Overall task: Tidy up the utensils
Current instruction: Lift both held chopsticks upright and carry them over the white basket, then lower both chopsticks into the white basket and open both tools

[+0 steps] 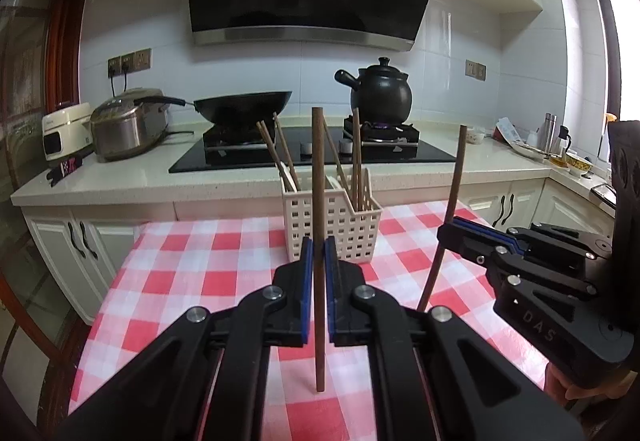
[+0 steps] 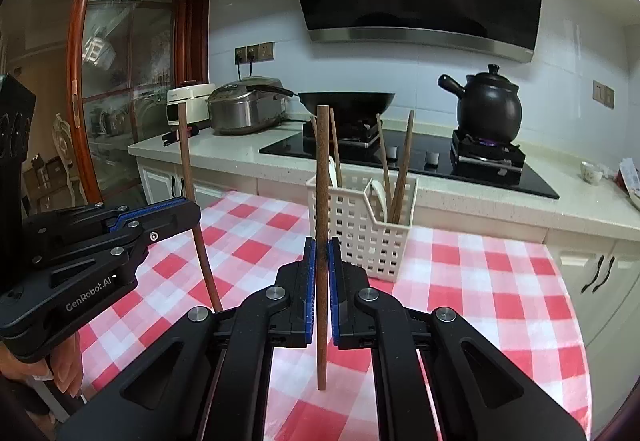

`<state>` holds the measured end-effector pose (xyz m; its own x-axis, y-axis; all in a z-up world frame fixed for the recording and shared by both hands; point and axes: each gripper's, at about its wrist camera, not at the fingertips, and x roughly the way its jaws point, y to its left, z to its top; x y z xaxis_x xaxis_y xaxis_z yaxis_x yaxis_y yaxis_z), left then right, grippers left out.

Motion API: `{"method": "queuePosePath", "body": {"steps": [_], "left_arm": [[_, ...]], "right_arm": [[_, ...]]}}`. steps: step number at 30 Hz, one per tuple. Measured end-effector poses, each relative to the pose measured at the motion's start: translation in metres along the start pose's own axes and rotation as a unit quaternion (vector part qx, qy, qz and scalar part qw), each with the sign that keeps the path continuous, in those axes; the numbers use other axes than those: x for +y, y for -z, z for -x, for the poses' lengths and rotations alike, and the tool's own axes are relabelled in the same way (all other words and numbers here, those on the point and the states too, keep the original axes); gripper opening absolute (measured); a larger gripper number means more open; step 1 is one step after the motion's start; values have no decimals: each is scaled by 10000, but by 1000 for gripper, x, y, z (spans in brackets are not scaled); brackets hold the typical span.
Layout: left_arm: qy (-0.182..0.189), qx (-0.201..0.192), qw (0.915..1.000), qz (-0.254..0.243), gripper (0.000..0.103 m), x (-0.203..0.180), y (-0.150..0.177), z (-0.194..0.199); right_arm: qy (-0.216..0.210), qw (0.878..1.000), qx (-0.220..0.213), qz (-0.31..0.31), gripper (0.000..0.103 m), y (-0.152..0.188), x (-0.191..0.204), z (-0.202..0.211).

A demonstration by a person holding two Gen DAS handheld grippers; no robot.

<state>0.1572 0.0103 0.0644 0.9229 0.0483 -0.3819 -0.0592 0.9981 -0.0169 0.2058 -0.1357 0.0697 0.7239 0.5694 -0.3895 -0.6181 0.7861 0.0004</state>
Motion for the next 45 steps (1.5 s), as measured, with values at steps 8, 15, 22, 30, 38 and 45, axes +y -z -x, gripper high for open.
{"method": "queuePosePath", "body": {"steps": [8,15,22,30,38,45], "left_arm": [[-73,-182,9998,-13,6,7,-19,-12],[-80,-257,9996,24,6,14,-38,-28],[-99,-394,9992,29,6,23,-67,-47],[-107,-700,9975,1,6,25,-114,-67],[-63,-1051,9944,-82,6,21,-172,-83],[-43,-1085,9940,122,6,27,-190,-120]], "right_arm": [[67,9998,-157,36,6,-18,-5,-8],[158,9997,-198,58,6,-41,-16,-25],[228,9993,-295,46,6,-67,-27,-41],[301,9985,-451,-12,6,-102,-42,-63],[400,9967,-705,39,6,-145,-56,-78],[415,9975,-572,-89,6,-149,-77,-108]]}}
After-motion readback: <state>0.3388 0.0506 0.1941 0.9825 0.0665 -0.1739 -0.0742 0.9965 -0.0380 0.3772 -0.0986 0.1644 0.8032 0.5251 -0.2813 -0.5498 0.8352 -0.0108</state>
